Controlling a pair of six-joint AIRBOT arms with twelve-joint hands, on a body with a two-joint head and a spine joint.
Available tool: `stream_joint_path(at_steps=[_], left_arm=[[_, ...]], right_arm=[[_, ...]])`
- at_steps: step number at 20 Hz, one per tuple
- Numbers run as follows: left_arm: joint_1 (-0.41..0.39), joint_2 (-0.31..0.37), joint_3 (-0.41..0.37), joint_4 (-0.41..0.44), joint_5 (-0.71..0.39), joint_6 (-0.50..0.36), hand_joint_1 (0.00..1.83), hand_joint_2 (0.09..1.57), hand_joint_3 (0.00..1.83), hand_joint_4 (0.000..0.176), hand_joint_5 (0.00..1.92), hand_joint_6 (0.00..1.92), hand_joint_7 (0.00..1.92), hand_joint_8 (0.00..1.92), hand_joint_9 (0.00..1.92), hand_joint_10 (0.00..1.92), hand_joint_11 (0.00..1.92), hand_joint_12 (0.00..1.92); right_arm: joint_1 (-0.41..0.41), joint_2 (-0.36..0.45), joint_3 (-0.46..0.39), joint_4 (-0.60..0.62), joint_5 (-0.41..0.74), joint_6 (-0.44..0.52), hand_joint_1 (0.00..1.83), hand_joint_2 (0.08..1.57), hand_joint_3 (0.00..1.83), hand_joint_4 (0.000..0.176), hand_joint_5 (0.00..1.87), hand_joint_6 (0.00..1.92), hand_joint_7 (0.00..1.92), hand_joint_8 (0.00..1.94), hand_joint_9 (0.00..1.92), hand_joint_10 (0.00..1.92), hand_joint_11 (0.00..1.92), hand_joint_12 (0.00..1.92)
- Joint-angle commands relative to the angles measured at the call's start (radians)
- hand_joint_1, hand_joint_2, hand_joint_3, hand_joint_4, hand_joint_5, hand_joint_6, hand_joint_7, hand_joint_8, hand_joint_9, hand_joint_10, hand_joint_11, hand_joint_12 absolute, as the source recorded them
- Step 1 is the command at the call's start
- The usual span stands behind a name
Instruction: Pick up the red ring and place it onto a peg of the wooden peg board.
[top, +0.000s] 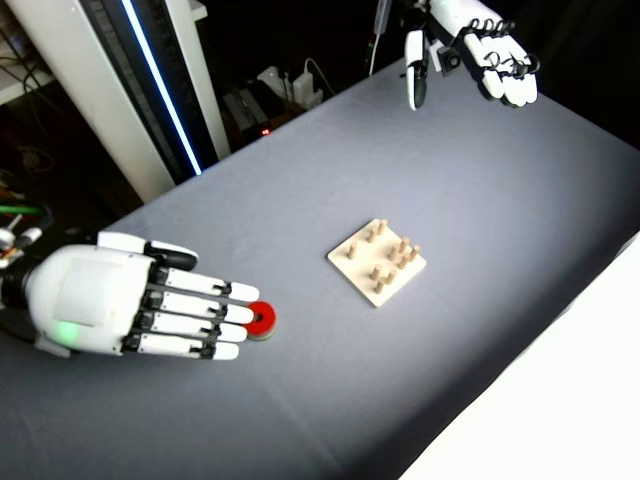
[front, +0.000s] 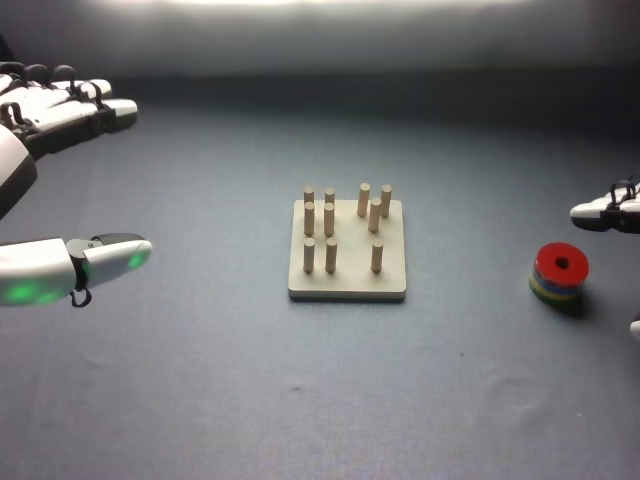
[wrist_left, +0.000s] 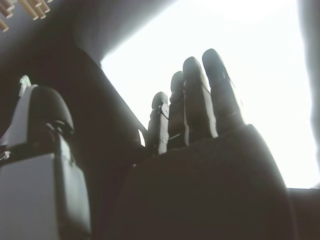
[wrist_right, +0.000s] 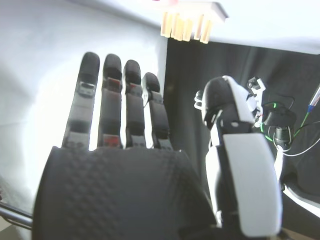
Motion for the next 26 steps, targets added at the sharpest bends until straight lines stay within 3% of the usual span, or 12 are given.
stream_joint_path(at_steps=[1,4,5,7,8,9,10,12,14,17,19,26], left_arm=[[-0.005,-0.002,0.005,0.000,-0.125,-0.005,0.59,1.02,0.00,0.017,0.42,0.00,0.29,0.01,0.23,0.03,0.00,0.76],[-0.005,-0.006,0.008,-0.001,-0.118,-0.007,0.60,1.03,0.00,0.022,0.42,0.00,0.28,0.00,0.25,0.01,0.00,0.79],[-0.005,-0.006,0.008,-0.001,-0.119,-0.007,0.60,1.03,0.00,0.011,0.42,0.00,0.28,0.00,0.25,0.01,0.00,0.81],[-0.004,-0.007,0.007,-0.002,-0.121,-0.007,0.59,1.04,0.00,0.014,0.40,0.00,0.28,0.00,0.25,0.01,0.00,0.78],[-0.003,-0.010,0.008,-0.003,-0.120,-0.007,0.58,1.03,0.00,0.018,0.41,0.00,0.29,0.00,0.27,0.01,0.00,0.81],[-0.002,-0.012,0.008,-0.003,-0.118,-0.008,0.57,1.02,0.00,0.018,0.41,0.00,0.28,0.00,0.26,0.00,0.00,0.78],[-0.001,-0.013,0.009,-0.003,-0.116,-0.010,0.61,1.03,0.00,0.014,0.42,0.00,0.27,0.00,0.25,0.00,0.00,0.74],[0.000,-0.014,0.010,-0.003,-0.114,-0.013,0.59,1.04,0.00,0.010,0.42,0.00,0.29,0.00,0.27,0.01,0.00,0.81],[0.001,-0.014,0.009,-0.003,-0.115,-0.014,0.60,1.03,0.00,0.011,0.42,0.00,0.28,0.00,0.26,0.00,0.00,0.82],[0.004,-0.018,0.010,-0.002,-0.107,-0.015,0.62,1.02,0.00,0.008,0.44,0.00,0.28,0.00,0.26,0.00,0.00,0.81],[0.004,-0.018,0.010,0.000,-0.107,-0.016,0.62,1.03,0.00,0.005,0.43,0.00,0.28,0.00,0.26,0.00,0.00,0.80],[0.006,-0.025,0.012,0.002,-0.098,-0.021,0.68,1.03,0.00,0.063,0.41,0.00,0.26,0.00,0.24,0.00,0.00,0.76]], right_arm=[[0.011,0.000,0.006,0.027,0.105,0.006,0.71,1.09,0.01,0.049,0.36,0.01,0.40,0.00,0.38,0.01,0.04,0.86],[0.024,-0.004,0.013,0.019,0.082,0.006,0.73,1.10,0.00,0.060,0.37,0.00,0.41,0.00,0.40,0.00,0.08,0.78],[0.043,-0.007,0.020,0.002,0.059,0.006,0.73,1.10,0.00,0.079,0.37,0.00,0.41,0.00,0.40,0.00,0.09,0.78],[0.083,-0.017,0.036,-0.034,0.006,0.006,0.80,1.09,0.00,0.062,0.39,0.01,0.42,0.00,0.40,0.00,0.07,0.76],[0.106,-0.024,0.047,-0.053,-0.026,0.008,0.83,1.08,0.00,0.068,0.39,0.00,0.43,0.00,0.40,0.00,0.08,0.73],[0.123,-0.031,0.058,-0.069,-0.047,0.013,0.89,1.08,0.00,0.050,0.40,0.00,0.44,0.00,0.41,0.00,0.12,0.67],[0.149,-0.043,0.076,-0.096,-0.083,0.028,0.91,1.07,0.00,0.071,0.41,0.00,0.43,0.00,0.40,0.00,0.12,0.66],[0.201,-0.064,0.107,-0.147,-0.148,0.048,0.93,1.02,0.00,0.055,0.44,0.00,0.48,0.00,0.49,0.00,0.15,0.84],[0.244,-0.082,0.128,-0.191,-0.212,0.050,0.90,1.02,0.00,0.058,0.42,0.00,0.47,0.00,0.48,0.00,0.09,0.97],[0.308,-0.125,0.169,-0.262,-0.320,0.050,0.91,1.02,0.00,0.013,0.44,0.00,0.52,0.00,0.51,0.01,0.07,1.07],[0.324,-0.134,0.179,-0.275,-0.342,0.050,0.93,1.02,0.00,0.021,0.45,0.00,0.51,0.00,0.50,0.00,0.05,1.12],[0.342,-0.142,0.192,-0.298,-0.383,0.050,1.01,1.03,0.00,0.015,0.62,0.01,0.71,0.02,0.68,0.04,0.08,1.35]])
